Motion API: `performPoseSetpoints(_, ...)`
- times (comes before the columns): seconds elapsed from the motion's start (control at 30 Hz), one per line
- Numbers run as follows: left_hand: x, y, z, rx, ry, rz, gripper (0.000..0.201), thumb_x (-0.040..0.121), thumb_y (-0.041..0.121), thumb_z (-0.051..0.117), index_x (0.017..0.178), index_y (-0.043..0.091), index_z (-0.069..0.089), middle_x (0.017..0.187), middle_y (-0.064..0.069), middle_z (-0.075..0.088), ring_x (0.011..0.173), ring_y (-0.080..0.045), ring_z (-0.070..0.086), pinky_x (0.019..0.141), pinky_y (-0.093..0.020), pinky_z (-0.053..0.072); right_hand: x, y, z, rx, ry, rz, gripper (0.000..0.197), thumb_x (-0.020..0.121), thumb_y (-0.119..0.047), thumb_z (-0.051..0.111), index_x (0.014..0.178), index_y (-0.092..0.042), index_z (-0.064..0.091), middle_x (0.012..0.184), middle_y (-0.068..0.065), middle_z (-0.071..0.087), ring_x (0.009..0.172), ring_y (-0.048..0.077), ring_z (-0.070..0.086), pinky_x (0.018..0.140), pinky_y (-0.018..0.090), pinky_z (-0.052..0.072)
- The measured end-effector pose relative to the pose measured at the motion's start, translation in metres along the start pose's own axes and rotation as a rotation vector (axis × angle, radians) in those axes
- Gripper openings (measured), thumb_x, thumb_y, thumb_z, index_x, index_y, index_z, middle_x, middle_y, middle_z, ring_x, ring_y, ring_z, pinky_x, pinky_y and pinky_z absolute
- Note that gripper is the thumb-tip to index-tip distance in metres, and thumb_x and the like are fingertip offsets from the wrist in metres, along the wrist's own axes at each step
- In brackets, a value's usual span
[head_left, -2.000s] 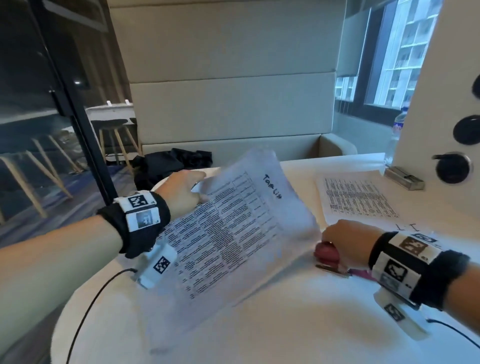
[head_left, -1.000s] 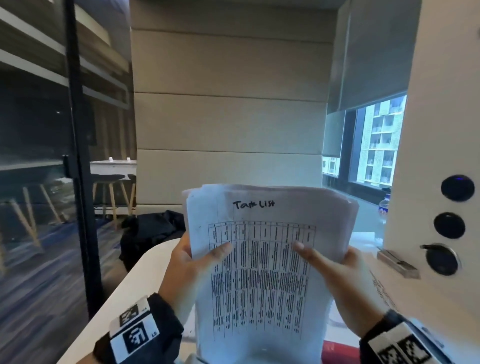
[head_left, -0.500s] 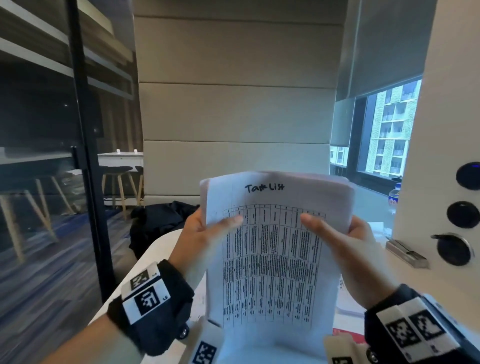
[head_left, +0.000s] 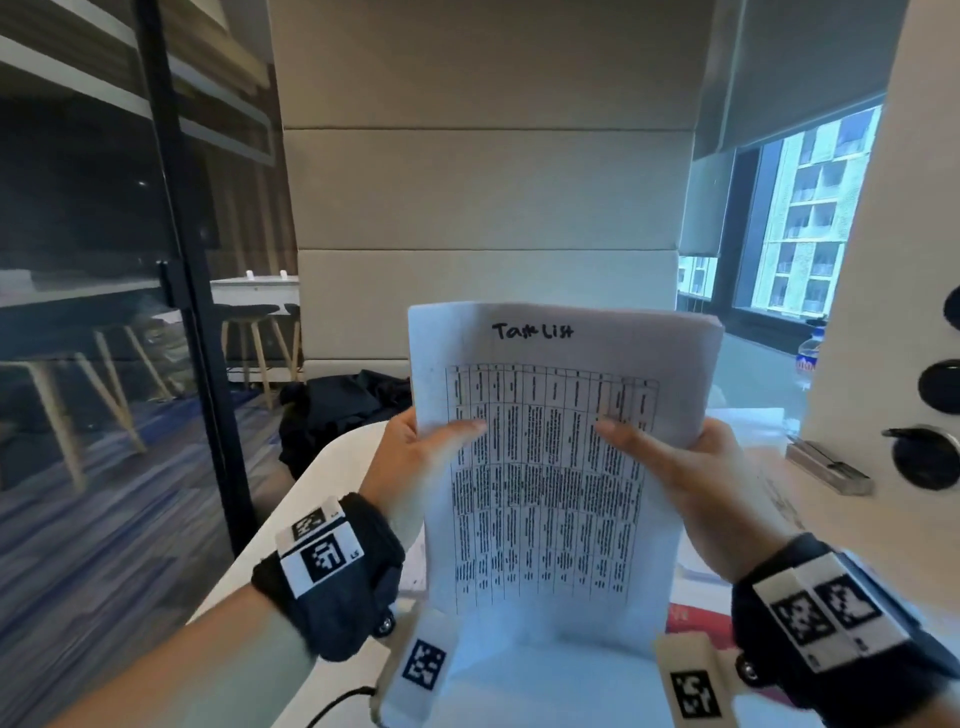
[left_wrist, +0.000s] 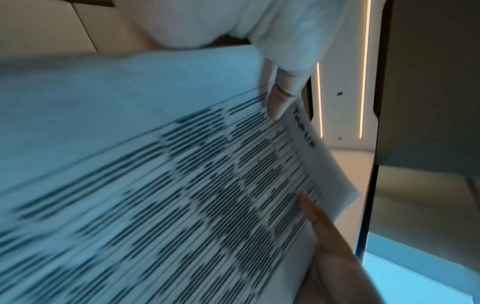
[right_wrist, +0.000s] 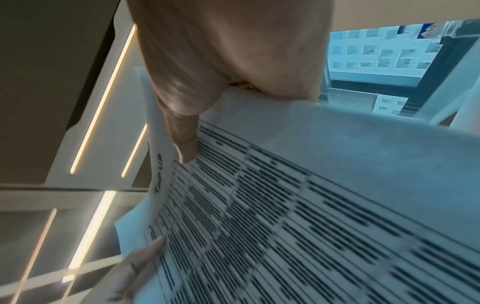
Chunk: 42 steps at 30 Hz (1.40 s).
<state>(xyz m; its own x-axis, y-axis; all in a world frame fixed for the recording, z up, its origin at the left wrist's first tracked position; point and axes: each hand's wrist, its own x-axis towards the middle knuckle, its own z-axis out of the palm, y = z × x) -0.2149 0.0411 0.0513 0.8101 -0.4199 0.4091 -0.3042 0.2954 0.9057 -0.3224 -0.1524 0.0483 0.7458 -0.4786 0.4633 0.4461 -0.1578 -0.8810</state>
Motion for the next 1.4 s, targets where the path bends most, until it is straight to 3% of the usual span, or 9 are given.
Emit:
performPoseSetpoints(0.2,-0.023,-0.032,-0.003,0.166,0.023,0.022,0.004,0.092,0.020,0.060,0.093,0.023,0.064,0.054,0.018,0.060,0.050,0.003,0.056,0.053,-0.003,0.037,-0.010,0.027,-0.002,-0.045,0.059,0.059,0.035,0.059,-0.034,0.080,0.087,-0.013,0.074,0.090,0.007,0.076,0.083,0.019,0.070,0.080,0.034,0.054)
performPoseSetpoints(0.3,-0.018,-0.027,-0.004,0.195,0.036,0.099,0.018,0.089,0.022,0.062,0.104,0.030,0.063,0.096,0.019,0.069,0.087,0.012,0.063,0.071,-0.001,0.042,-0.006,0.018,0.000,-0.019,0.069,0.010,0.026,0.061,-0.030,0.078,0.083,-0.018,0.072,0.084,-0.002,0.076,0.077,0.008,0.070,0.071,0.019,0.056)
performPoseSetpoints(0.4,-0.016,-0.018,-0.002,0.185,0.038,0.131,0.019,0.088,0.020,0.061,0.105,0.027,0.062,0.100,0.017,0.067,0.085,0.015,0.061,0.072,-0.001,0.043,-0.001,0.009,-0.002,-0.007,0.067,-0.016,0.016,0.070,-0.021,0.078,0.085,-0.019,0.072,0.082,-0.010,0.075,0.079,0.002,0.069,0.072,0.013,0.053)
performPoseSetpoints(0.63,-0.044,-0.043,0.001,0.042,-0.053,-0.066,0.048,0.074,0.029,0.067,0.121,0.020,0.059,0.108,0.016,0.070,0.101,0.006,0.062,0.084,-0.013,0.044,-0.021,0.040,-0.015,-0.085,0.043,0.161,0.046,0.055,-0.037,0.080,0.093,-0.013,0.068,0.099,0.011,0.073,0.096,0.025,0.068,0.087,0.033,0.052)
performPoseSetpoints(0.73,-0.046,-0.056,0.000,0.052,-0.068,-0.087,0.031,0.079,0.025,0.064,0.110,0.026,0.059,0.092,0.026,0.069,0.086,0.018,0.060,0.075,-0.004,0.044,-0.029,0.052,-0.024,-0.159,-0.045,0.254,0.061,0.054,-0.040,0.080,0.106,-0.012,0.064,0.102,0.009,0.072,0.101,0.025,0.066,0.077,0.024,0.049)
performPoseSetpoints(0.83,-0.040,-0.063,-0.004,0.156,-0.006,-0.078,0.035,0.084,0.042,0.068,0.093,0.009,0.059,0.067,0.010,0.055,0.059,-0.009,0.054,0.069,-0.014,0.043,-0.027,0.053,-0.033,-0.247,-0.156,0.333,0.072,0.050,-0.043,0.086,0.112,-0.013,0.066,0.103,0.001,0.074,0.100,0.016,0.068,0.088,0.029,0.049)
performPoseSetpoints(1.0,-0.029,-0.068,-0.009,0.255,0.038,-0.039,0.007,0.087,0.034,0.065,0.087,0.029,0.061,0.090,0.009,0.066,0.088,-0.013,0.061,0.089,-0.030,0.043,-0.023,0.047,-0.058,-0.992,-0.601,0.464,0.061,0.064,-0.040,0.085,0.117,-0.023,0.062,0.109,-0.009,0.069,0.100,0.009,0.065,0.097,0.032,0.046)
performPoseSetpoints(1.17,-0.023,-0.072,-0.014,0.322,0.072,-0.054,0.006,0.089,0.024,0.063,0.087,0.028,0.060,0.092,0.012,0.066,0.088,-0.008,0.060,0.083,-0.026,0.045,-0.030,0.062,-0.067,-1.701,-0.832,0.504,0.058,0.073,-0.052,0.075,0.114,-0.013,0.060,0.104,-0.001,0.065,0.086,0.016,0.056,0.077,0.025,0.044)
performPoseSetpoints(1.4,-0.031,-0.072,-0.018,0.235,0.036,-0.127,0.013,0.094,0.025,0.058,0.104,0.034,0.058,0.100,0.023,0.064,0.097,0.008,0.056,0.080,-0.012,0.040,-0.010,0.047,-0.078,-1.057,-0.440,0.491,0.029,0.096,-0.037,0.055,0.090,-0.009,0.050,0.070,-0.002,0.062,0.047,0.006,0.053,0.038,0.012,0.035)
